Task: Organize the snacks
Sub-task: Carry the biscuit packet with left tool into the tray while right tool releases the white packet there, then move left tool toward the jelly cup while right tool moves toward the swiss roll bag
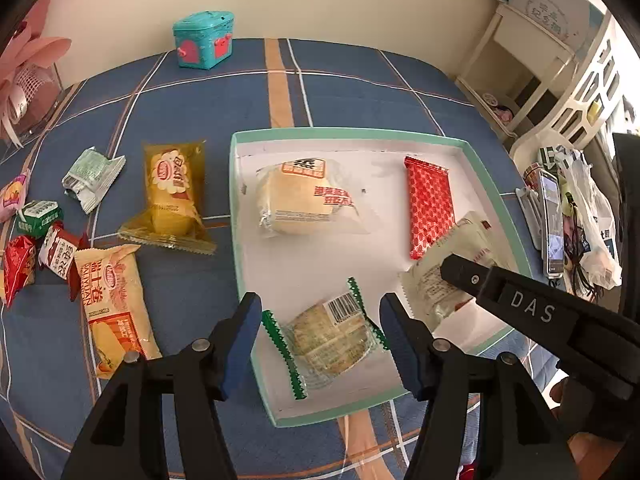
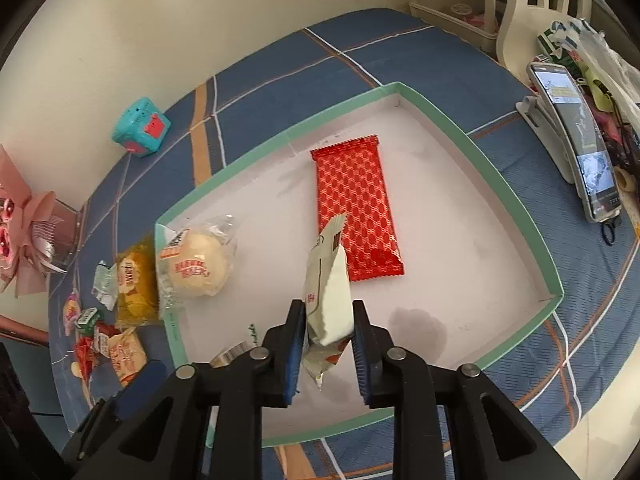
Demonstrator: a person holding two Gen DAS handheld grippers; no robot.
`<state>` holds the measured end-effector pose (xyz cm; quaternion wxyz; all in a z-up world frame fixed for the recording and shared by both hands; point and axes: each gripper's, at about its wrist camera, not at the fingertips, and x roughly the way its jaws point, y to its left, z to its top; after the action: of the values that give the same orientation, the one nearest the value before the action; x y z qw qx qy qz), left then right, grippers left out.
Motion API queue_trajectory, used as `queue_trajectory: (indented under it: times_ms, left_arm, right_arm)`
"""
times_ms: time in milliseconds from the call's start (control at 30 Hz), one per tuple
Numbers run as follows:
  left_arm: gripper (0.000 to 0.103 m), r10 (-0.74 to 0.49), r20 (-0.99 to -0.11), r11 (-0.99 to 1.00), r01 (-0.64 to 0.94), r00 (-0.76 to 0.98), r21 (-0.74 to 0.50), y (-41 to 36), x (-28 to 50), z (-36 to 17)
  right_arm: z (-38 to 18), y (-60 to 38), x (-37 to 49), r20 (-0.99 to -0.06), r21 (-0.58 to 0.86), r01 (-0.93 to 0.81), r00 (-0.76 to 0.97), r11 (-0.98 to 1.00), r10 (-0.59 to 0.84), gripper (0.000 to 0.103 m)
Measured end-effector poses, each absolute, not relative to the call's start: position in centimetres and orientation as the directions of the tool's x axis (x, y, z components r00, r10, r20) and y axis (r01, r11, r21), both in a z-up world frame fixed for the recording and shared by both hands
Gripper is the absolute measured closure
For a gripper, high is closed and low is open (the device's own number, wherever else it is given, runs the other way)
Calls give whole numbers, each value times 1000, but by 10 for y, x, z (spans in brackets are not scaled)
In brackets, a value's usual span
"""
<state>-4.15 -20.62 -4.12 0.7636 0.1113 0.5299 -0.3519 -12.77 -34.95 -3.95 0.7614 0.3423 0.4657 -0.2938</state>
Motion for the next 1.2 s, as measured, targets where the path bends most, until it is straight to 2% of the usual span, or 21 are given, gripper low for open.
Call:
queue_trajectory:
  times_ms: [67,133,167,233,433,533,600,667,733,833,1200]
  left_arm:
    - [39,-415,-890,741,638,188,-211,-202,-36,-41]
    - [36,-409,-893,756,618,188,-216,-197,-32,-41]
    - [34,-402,-895,768,603,192,-216,-194,-29,-41]
    - [33,-386,-899,793,572,207,-209,-185,-22,-40]
    - [31,-305,-915,883,437,263,-169,-151,6,-42]
    - [14,-263,-918,923,353,296,-150,-129,21,-44]
    - [13,-236,-917,944,300,322,-138,-113,30,-43]
    - [9,-201,-916,960,258,348,-112,-99,38,-43]
    - [5,-160,-914,970,229,373,-77,-89,44,-43]
    - [4,-96,-911,982,188,401,-20,-72,54,-42]
    - [4,-49,-873,988,153,485,30,-39,74,-24]
  right_arm:
    - [-41,-350,-128,-916,224,774,374,592,-142,69]
    - [-41,-350,-128,-921,198,781,356,592,-160,44]
    - [-41,-350,-129,-921,193,783,352,592,-165,40]
    - [-40,-350,-128,-919,194,780,356,595,-168,38]
    - [-39,-344,-122,-921,155,768,340,622,-190,25]
    - [-37,-336,-117,-922,119,753,326,648,-209,16]
    - [-36,-331,-114,-920,98,744,320,661,-224,9]
    - [-33,-326,-111,-916,82,734,322,674,-238,1]
    - [-30,-319,-108,-910,73,722,331,688,-251,0]
    - [-26,-310,-104,-901,69,710,346,701,-262,0]
    - [2,-246,-72,-828,142,613,503,777,-246,0]
